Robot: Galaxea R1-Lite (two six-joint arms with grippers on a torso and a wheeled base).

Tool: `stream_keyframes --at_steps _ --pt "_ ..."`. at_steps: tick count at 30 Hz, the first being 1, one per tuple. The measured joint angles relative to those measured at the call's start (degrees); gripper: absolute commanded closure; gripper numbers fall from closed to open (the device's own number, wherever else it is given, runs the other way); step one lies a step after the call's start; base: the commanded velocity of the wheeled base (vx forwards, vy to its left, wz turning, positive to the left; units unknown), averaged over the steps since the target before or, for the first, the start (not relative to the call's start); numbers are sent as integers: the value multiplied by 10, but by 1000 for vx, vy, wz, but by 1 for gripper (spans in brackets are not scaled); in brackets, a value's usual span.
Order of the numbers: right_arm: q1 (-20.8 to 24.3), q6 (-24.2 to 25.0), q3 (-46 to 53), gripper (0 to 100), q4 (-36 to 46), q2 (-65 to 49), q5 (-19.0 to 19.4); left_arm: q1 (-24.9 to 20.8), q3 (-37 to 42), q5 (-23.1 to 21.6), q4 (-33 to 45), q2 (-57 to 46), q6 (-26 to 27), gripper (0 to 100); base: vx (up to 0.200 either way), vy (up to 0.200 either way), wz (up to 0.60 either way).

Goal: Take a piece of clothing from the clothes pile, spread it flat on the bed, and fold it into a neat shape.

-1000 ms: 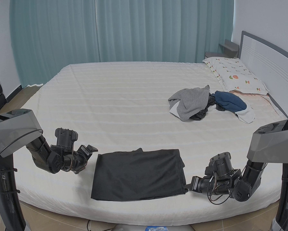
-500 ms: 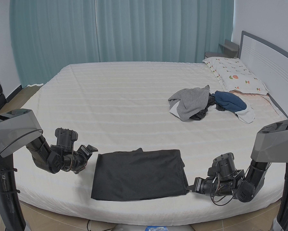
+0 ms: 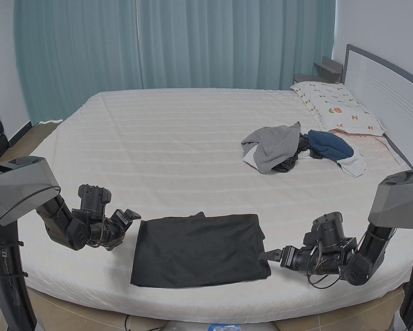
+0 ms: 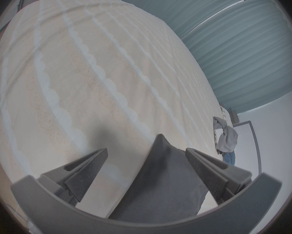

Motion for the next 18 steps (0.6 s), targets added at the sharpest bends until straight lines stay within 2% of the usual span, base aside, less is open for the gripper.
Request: stream_keyframes --at_steps 5,7,10,12,18 --pt "-67 19 17 0 -1 -27 10 -6 44 -36 -42 -9 45 0 0 0 0" --pt "-113 24 28 0 -2 -40 30 -8 75 -58 -85 -12 81 0 0 0 0" --pt "-156 28 39 0 -2 -53 63 -11 107 -76 -132 -14 126 0 0 0 0" --pt "-174 29 44 0 -3 -59 82 -13 122 -87 -148 -12 150 0 0 0 0" --pt "-192 29 47 0 -5 -56 91 -28 133 -97 -153 -4 191 0 0 0 0"
